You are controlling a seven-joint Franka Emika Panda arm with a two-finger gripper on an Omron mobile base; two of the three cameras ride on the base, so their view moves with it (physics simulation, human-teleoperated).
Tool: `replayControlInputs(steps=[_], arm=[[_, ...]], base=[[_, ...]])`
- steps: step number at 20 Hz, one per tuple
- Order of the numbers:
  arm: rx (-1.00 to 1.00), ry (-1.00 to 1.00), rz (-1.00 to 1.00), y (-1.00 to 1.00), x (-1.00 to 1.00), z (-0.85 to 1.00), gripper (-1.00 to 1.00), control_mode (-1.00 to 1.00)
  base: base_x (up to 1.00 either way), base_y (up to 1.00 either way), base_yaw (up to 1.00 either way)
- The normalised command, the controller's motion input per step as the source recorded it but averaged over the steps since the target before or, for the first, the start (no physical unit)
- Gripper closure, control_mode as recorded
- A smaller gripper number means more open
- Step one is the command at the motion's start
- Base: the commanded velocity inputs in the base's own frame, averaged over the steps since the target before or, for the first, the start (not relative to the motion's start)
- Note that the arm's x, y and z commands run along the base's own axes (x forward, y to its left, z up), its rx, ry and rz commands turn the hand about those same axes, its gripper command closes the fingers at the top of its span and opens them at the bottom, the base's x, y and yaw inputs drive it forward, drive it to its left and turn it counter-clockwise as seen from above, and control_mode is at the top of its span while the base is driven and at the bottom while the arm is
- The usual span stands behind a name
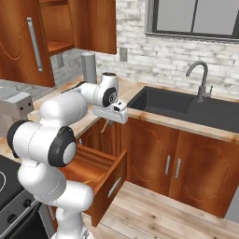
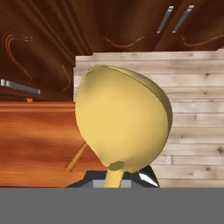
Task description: Organize the utensils by type. Pick up the wooden spoons from the counter and place them in the open cabinet. Then pick up the metallic utensils from the counter and place them in the open drawer.
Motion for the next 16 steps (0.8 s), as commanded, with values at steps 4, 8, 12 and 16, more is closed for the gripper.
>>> replayControlInputs(steps=[4, 8, 12, 16], arm=[[0.00, 0.00, 0.00, 0.00, 0.00, 0.00, 1.00, 1.00], [0.00, 0.00, 0.00, 0.00, 0.00, 0.00, 1.00, 1.00], [0.00, 0.00, 0.00, 0.00, 0.00, 0.00, 1.00, 1.00], [0.00, 0.00, 0.00, 0.00, 0.00, 0.00, 1.00, 1.00]], base=[[0.21, 0.09, 0.00], [0.03, 0.02, 0.00], [0.00, 0.00, 0.00], [0.00, 0.00, 0.00]])
